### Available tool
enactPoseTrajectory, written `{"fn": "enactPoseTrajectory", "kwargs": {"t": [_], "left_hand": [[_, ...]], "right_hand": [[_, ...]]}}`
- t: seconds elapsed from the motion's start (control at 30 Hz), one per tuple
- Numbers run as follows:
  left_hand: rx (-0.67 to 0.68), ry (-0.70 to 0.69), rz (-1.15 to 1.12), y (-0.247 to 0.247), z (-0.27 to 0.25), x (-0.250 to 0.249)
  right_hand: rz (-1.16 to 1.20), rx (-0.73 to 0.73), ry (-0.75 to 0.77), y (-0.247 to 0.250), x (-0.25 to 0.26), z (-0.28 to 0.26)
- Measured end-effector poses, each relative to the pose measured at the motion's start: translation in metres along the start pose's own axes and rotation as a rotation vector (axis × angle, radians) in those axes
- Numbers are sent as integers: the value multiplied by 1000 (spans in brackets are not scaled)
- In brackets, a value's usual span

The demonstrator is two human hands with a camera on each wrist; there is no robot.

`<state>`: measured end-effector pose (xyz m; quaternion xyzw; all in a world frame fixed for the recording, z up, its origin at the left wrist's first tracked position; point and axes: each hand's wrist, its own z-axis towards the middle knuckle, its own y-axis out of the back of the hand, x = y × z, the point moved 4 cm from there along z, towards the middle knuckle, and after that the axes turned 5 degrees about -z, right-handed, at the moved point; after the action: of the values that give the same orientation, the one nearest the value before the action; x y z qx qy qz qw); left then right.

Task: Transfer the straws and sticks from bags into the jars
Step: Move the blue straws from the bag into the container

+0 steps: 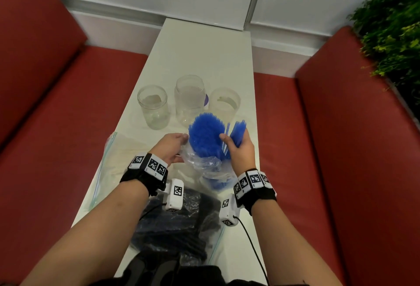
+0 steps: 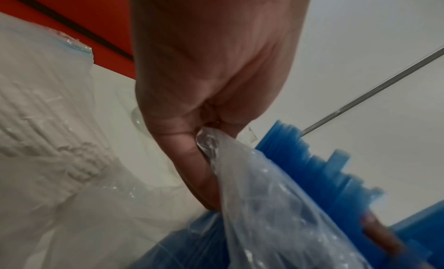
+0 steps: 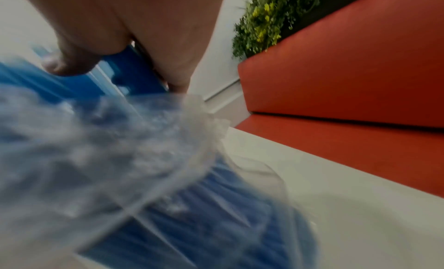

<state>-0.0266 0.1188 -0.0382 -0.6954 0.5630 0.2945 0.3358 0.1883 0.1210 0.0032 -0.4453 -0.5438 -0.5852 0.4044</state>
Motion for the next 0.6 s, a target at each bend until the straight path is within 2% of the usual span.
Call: {"fn": "enactPoseTrajectory", "kwargs": {"t": [0.13,0.27,0.37,0.5,0.6], "left_hand": [[8,-33,-10,-8,1,-11],[-8,-37,13,-13,4,-10],[11,-25,-2,-11,9,-7],[37,-24,-15,-11,14,-9],[40,-26,-14,-13,18,-11]], "right_hand": [[4,-45,67,4,18,15],[6,30,-23,3,12,18],[14,82,-4,9,37,30],[22,130,237,26,132,60],[121,72,463,48,205,84]]}}
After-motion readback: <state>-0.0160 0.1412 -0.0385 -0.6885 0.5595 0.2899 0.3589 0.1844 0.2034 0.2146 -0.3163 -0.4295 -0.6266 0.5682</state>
